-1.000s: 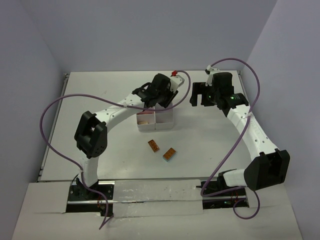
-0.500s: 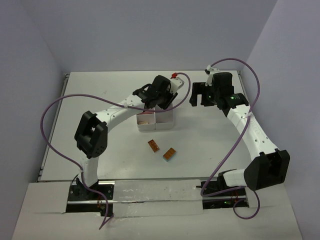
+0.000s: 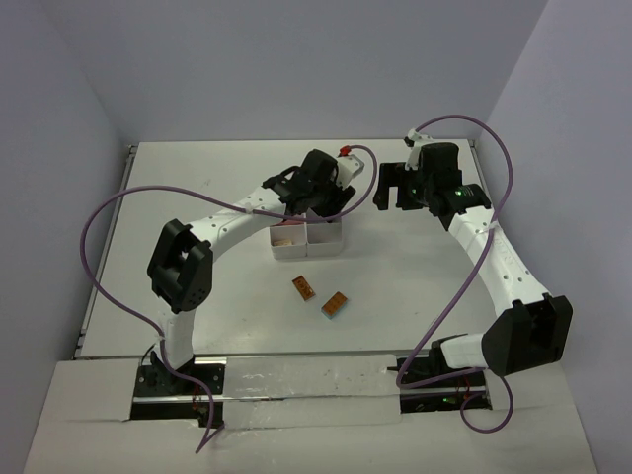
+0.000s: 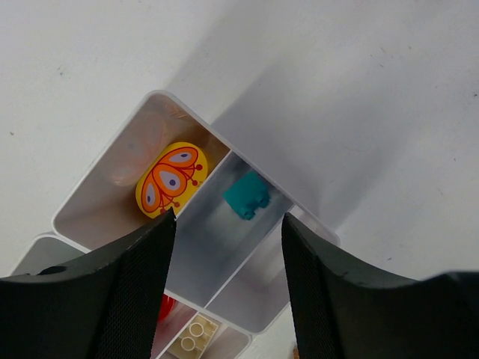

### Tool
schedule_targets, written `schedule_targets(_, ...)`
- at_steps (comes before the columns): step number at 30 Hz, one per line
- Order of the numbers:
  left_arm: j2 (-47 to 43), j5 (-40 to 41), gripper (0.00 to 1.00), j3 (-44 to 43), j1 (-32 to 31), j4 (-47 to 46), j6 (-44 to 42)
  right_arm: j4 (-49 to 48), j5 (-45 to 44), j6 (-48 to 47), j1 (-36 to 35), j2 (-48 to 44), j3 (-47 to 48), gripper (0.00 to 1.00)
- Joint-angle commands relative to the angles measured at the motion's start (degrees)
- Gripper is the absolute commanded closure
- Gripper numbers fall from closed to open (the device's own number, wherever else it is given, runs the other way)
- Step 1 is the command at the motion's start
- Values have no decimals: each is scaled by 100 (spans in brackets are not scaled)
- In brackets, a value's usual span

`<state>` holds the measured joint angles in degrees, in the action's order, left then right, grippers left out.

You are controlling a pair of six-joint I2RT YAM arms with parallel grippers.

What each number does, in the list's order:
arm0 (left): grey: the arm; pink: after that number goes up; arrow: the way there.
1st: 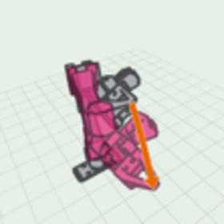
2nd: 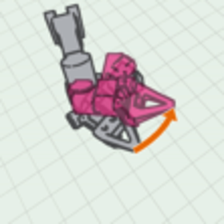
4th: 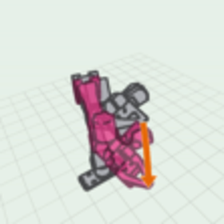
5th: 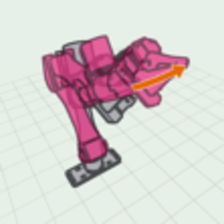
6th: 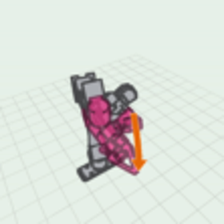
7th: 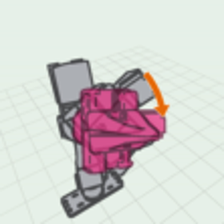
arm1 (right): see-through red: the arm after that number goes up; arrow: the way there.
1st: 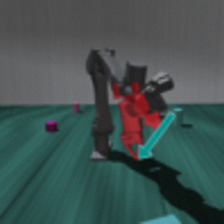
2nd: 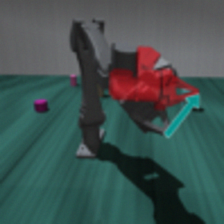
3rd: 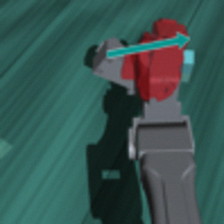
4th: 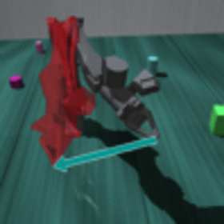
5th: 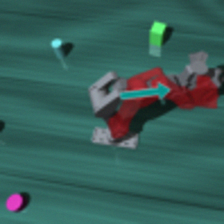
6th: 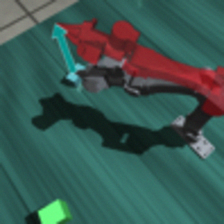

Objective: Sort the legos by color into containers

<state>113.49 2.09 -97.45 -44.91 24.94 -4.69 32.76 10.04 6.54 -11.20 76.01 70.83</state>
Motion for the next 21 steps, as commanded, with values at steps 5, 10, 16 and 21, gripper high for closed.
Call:
schedule_targets(5, -407, -58, 33, -126, -45, 171, 168, -145, -99, 39, 46, -78, 183, 0)
schedule_targets(10, -1266, -307, 33, 544, -20, 202, 352, -225, 720, -411, 65, -304, -106, 0)
schedule_targets(16, -2571, -2215, 29, 1396, 706, 360, 416, 789, 2919, -3018, -86, -515, -584, 0)
schedule_targets(21, -2995, -4595, 27, 1430, 1709, 1168, 171, 2257, 2937, -5079, -1166, -148, -279, 2)
